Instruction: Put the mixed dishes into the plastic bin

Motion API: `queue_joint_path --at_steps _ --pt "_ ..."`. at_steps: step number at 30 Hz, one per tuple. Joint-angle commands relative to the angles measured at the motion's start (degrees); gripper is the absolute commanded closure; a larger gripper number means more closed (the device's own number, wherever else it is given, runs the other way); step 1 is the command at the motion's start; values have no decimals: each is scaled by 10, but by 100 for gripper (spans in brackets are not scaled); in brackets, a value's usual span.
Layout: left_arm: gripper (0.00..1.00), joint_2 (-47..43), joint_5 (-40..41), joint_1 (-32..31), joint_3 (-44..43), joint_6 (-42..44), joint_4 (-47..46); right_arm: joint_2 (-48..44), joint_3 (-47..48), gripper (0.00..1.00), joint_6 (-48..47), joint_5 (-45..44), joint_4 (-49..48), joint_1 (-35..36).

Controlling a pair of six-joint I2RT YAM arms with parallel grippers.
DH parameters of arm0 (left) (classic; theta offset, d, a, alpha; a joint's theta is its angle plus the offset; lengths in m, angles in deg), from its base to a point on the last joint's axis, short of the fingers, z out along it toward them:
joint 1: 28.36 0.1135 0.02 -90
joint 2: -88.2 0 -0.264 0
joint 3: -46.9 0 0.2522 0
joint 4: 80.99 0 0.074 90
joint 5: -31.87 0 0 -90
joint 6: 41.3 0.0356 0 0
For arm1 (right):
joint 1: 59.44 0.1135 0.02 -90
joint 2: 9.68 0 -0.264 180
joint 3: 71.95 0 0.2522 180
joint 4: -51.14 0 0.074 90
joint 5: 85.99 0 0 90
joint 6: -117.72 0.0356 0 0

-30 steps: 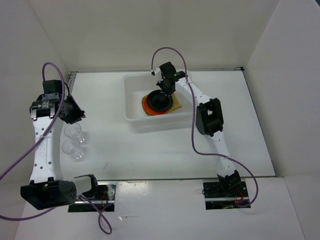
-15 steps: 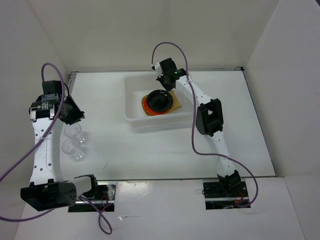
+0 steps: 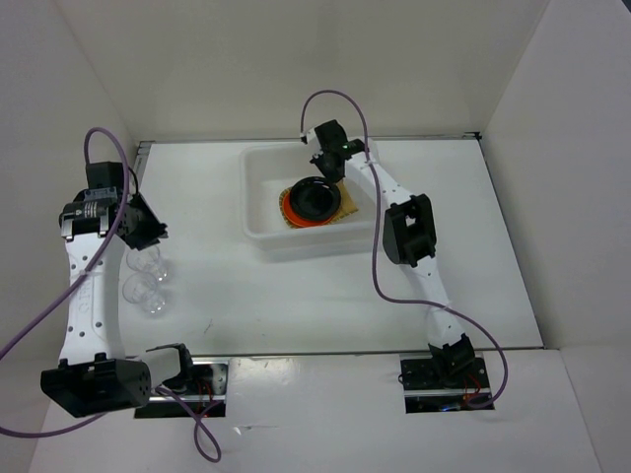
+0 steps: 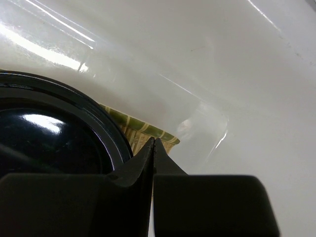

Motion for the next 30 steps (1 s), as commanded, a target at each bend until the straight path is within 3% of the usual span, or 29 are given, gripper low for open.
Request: queue_joint_path --at_steps 1,21,30 --pt "68 -13 13 4 1 10 5 3 28 100 3 3 -4 -3" --pt "67 -24 13 4 12 10 11 -37 -14 100 26 114 40 14" --pt "66 -29 13 4 17 10 11 -65 7 100 31 74 28 14"
